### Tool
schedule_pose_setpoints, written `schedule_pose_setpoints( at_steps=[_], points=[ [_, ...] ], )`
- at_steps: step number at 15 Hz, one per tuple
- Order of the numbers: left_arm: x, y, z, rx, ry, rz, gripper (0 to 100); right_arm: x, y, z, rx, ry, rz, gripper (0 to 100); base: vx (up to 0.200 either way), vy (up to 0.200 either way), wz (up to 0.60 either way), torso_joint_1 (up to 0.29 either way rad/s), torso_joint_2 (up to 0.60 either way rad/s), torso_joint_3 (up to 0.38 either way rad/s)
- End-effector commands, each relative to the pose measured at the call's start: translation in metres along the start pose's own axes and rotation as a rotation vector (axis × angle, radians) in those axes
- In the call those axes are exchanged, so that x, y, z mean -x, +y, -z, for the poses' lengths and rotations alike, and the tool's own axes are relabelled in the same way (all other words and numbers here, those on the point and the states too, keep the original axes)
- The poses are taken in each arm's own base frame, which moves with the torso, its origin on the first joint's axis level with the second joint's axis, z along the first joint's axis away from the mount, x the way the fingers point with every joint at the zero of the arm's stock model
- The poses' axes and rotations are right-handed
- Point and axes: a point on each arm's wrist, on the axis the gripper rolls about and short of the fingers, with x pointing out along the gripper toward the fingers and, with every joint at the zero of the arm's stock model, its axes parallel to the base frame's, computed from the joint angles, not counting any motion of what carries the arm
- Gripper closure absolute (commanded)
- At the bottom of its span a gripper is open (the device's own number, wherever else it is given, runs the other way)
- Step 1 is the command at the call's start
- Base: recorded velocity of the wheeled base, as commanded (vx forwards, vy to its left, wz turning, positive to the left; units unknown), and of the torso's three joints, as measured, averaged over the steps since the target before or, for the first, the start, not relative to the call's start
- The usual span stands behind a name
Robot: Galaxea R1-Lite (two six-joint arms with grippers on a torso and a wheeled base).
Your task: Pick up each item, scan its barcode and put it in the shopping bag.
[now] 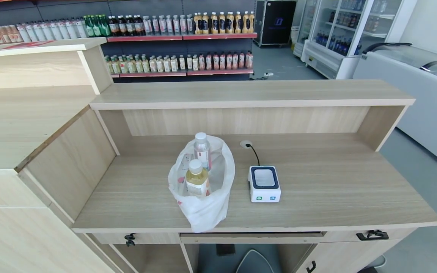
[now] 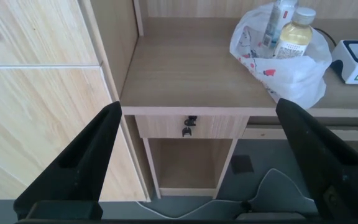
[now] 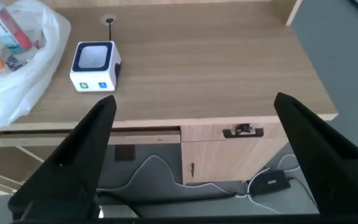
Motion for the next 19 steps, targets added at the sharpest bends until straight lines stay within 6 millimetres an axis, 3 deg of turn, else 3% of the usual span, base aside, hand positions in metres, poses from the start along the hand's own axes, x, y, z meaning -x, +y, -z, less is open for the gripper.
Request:
schedule_pose_setpoints(
  at_steps=[1, 6, 19],
  points=[
    [0.0000, 0.0000, 0.0000, 0.001, 0.000, 0.000, 0, 0.0352, 0.0035, 0.0498, -0.034, -0.030, 0.000, 0, 0.000, 0.000, 0.00, 0.000, 0.00, 0.000],
    [0.0000, 0.0000, 0.0000, -0.001, 0.000, 0.000, 0, 0.0443, 0.0029, 0.0551, -0.023, -0.124, -0.073, 0, 0.000, 0.000, 0.00, 0.000, 0.00, 0.000],
    [0.0000, 0.0000, 0.0000, -0.001, 0.000, 0.000, 0, 0.0441, 0.0017, 0.0591, -0.046, -0.087, -0.013, 0, 0.000, 0.000, 0.00, 0.000, 0.00, 0.000]
  ],
)
